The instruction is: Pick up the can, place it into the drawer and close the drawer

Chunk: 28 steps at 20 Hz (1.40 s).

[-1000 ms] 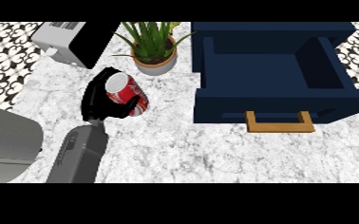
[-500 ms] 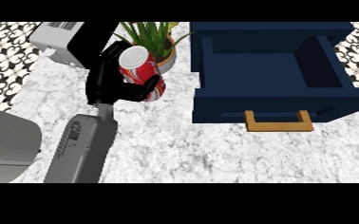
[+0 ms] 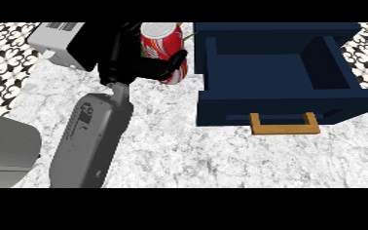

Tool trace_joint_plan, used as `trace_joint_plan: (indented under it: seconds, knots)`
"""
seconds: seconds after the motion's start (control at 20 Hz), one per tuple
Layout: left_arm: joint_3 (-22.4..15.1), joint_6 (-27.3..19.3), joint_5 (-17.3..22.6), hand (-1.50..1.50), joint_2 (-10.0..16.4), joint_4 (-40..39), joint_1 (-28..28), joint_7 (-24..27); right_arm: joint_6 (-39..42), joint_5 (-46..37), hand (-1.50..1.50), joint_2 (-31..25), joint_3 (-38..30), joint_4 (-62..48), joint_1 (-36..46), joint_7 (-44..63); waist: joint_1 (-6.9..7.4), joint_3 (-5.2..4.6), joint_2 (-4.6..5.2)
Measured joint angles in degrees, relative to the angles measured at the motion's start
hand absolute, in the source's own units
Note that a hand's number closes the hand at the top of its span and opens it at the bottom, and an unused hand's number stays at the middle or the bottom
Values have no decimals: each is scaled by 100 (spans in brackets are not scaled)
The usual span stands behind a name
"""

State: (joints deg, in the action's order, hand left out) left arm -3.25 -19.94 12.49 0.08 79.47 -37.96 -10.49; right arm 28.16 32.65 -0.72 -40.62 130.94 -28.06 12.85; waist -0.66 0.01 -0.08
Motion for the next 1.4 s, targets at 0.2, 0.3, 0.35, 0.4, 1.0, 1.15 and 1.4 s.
trace_joint_plan:
  seconds: [0.2,0.3,0.35,0.4,1.0,1.15,1.4]
  knots:
    - [-147,-360,30,150,-5,-362,-576,-82,-79,22,-150,-16,-32,30,150,137,-14,0,6]
    - [-161,-478,84,150,-5,-646,-912,-75,-158,-124,-150,16,163,53,150,75,-29,1,11]
    - [-208,-570,130,150,-6,-763,-1064,-70,-216,-144,-150,-34,179,52,243,148,-29,1,13]
    - [-224,-650,155,150,-6,-917,-1262,-79,-218,-167,-150,-27,191,56,272,167,-35,0,16]
    - [-676,-1325,878,150,-8,-2421,-2725,341,-220,-197,-150,-3,194,65,395,254,-108,1,26]
    - [-792,-1456,1155,150,-8,-2865,-3114,475,-207,-222,-150,-30,211,-19,502,248,-140,3,36]
    - [-930,-1515,1604,150,-8,-3584,-3600,799,-263,-144,-150,-99,166,31,573,382,-192,3,51]
